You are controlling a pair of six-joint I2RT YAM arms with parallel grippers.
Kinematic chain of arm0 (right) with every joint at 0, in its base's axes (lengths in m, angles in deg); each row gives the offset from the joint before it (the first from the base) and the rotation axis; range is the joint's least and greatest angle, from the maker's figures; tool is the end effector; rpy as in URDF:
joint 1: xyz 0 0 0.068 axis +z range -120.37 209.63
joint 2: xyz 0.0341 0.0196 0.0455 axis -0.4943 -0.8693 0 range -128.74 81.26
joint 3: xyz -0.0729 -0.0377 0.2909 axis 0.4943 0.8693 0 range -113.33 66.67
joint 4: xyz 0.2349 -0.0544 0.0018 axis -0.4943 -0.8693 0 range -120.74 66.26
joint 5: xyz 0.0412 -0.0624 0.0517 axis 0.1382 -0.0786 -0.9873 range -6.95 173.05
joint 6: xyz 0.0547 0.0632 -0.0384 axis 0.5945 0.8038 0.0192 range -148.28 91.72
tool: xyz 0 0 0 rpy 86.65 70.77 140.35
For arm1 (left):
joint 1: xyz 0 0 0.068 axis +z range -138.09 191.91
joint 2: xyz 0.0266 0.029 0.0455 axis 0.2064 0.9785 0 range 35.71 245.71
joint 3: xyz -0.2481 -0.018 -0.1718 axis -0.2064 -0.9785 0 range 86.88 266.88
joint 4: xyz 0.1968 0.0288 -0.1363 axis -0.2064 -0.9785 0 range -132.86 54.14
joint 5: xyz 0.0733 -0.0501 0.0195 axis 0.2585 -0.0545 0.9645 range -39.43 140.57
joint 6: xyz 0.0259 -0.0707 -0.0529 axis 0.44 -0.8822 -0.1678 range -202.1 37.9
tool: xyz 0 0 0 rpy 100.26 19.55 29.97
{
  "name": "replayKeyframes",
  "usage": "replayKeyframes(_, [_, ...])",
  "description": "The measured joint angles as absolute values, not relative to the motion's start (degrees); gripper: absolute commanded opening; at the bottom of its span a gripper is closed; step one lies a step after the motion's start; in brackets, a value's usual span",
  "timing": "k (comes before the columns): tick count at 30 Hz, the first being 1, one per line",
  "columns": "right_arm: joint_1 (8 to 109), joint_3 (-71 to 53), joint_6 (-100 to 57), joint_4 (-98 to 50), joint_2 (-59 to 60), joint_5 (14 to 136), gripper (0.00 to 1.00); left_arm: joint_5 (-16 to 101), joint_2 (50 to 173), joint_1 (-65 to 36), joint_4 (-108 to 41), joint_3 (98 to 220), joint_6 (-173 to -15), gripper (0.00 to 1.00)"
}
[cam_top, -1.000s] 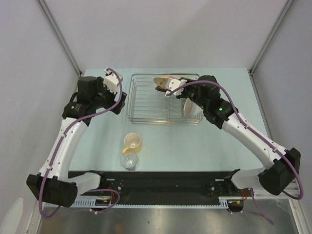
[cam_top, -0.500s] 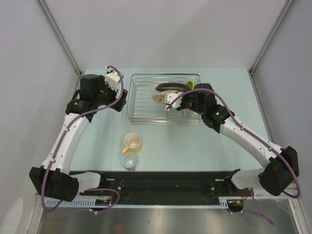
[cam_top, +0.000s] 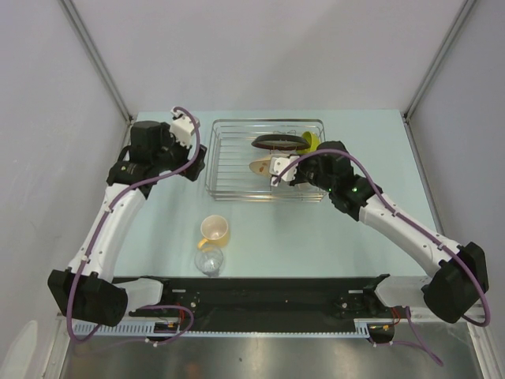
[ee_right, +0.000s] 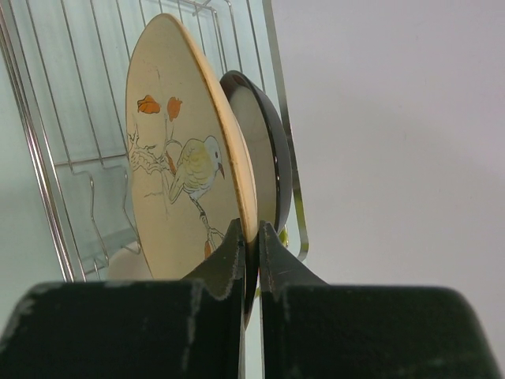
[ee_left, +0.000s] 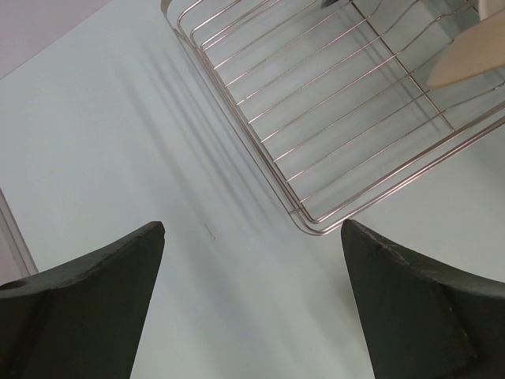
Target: Load the mixed dishes into the dish rack
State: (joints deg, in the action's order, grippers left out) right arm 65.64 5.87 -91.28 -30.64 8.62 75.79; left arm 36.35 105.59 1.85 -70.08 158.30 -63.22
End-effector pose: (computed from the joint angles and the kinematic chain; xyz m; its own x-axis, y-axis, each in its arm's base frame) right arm 0.2450 0.1911 0.3571 0.4880 -0.7380 -0.4661 -0.5404 0.1640 -0.8253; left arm 0.2623 -0.0672 0.3726 -0.3824 0.3865 -0.8393 0.5250 0.8384 0.1468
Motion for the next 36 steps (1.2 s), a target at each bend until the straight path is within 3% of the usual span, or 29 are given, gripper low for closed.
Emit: replayKeyframes(36, [62.0, 7.3, -93.3, -27.8, 6.7, 69.3, 0.00, 36.3, 105.9, 1.9, -67.6, 155.7, -64.1, 0.99])
